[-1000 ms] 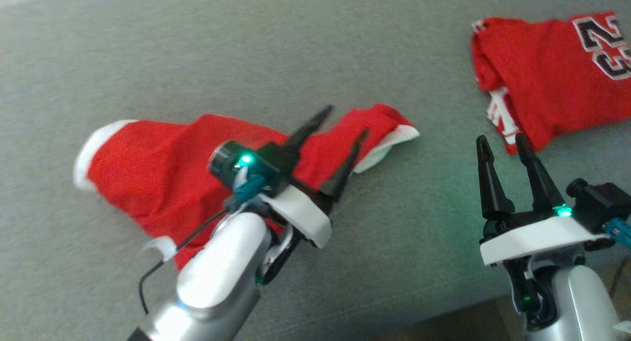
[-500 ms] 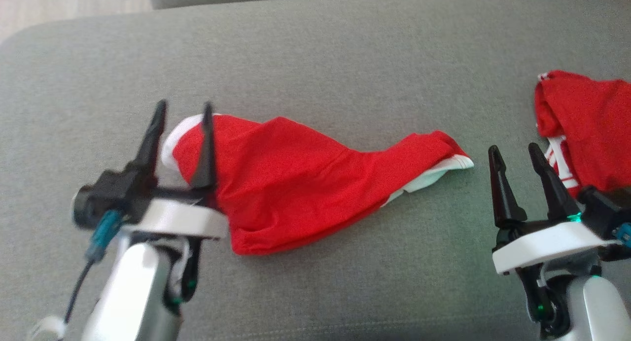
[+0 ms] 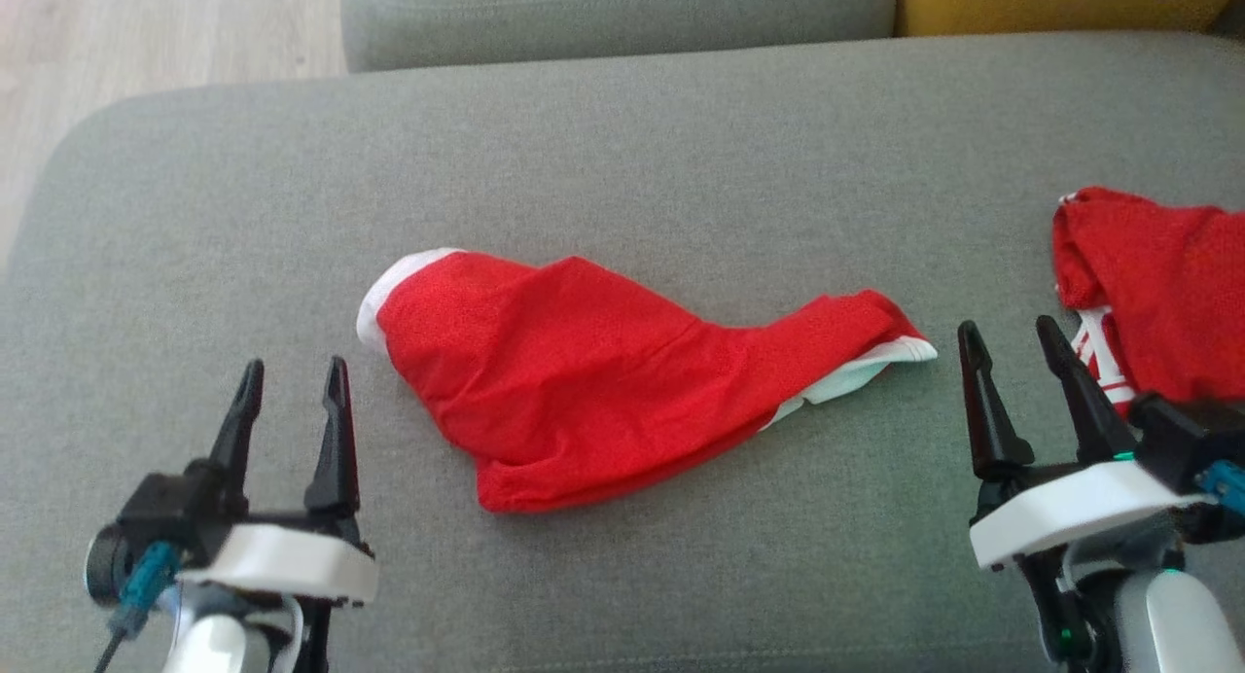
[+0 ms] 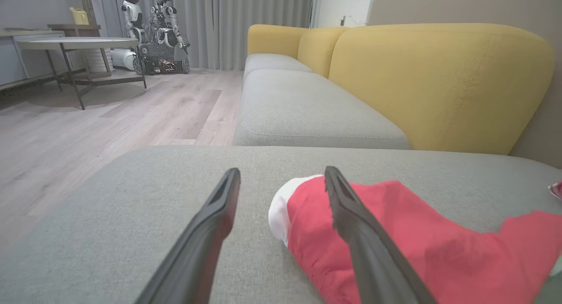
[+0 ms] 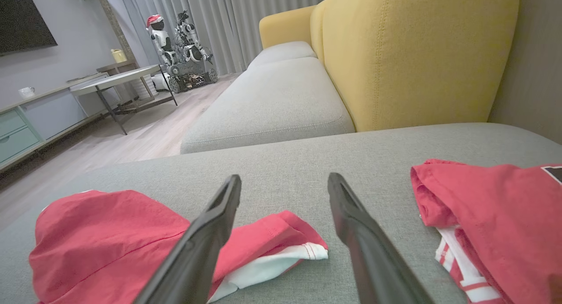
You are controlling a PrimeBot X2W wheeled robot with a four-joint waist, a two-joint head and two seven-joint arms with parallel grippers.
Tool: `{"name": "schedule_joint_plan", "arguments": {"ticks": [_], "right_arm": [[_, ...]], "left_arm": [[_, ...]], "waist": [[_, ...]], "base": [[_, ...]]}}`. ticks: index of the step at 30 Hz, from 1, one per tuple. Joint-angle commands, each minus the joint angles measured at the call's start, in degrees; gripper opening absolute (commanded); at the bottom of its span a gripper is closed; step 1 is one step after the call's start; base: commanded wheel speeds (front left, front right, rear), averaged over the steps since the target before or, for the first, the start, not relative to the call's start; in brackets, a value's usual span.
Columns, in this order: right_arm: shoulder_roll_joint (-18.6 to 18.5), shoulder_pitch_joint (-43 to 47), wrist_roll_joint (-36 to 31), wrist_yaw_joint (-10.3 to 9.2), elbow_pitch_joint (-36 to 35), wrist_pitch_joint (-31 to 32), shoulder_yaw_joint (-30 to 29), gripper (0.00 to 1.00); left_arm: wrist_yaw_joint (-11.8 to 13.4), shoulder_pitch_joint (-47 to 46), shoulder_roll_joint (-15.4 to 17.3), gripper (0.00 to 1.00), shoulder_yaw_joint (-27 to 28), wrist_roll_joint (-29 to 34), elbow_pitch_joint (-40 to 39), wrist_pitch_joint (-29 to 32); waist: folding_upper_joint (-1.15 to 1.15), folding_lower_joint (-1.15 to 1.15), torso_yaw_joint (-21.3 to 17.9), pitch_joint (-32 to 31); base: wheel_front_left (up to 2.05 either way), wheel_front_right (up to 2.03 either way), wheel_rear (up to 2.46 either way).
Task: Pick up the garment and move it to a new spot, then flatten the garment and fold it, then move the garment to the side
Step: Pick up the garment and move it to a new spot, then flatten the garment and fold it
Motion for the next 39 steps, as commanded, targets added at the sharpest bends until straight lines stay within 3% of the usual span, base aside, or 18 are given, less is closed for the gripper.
{"name": "schedule_joint_plan", "arguments": {"ticks": [1, 16, 39], "right_arm": [[-0.3, -0.3, -0.6, -0.05, -1.8, 0.1, 1.5, 1.00], [-0.3, 3.9, -0.7, -0.05, -2.0, 1.3, 2.1, 1.00], [-0.3, 4.6, -2.2, -0.05, -4.0, 1.9, 2.2, 1.00]], "left_arm": [[0.0, -1.0, 1.3, 1.00, 2.1, -0.7, -1.9, -0.3], [1.2, 5.7, 2.5, 1.00, 1.1, -0.6, -3.7, 1.9], [1.7, 6.0, 2.9, 1.00, -0.1, -1.1, -4.5, 2.2]], "waist": [[0.00, 0.00, 0.0, -0.9], [0.00, 0.00, -0.5, -5.9], [0.00, 0.00, -0.5, -5.8]], "base": [[0.00, 0.00, 0.00], [0.00, 0.00, 0.00], [0.00, 0.00, 0.00]]}}
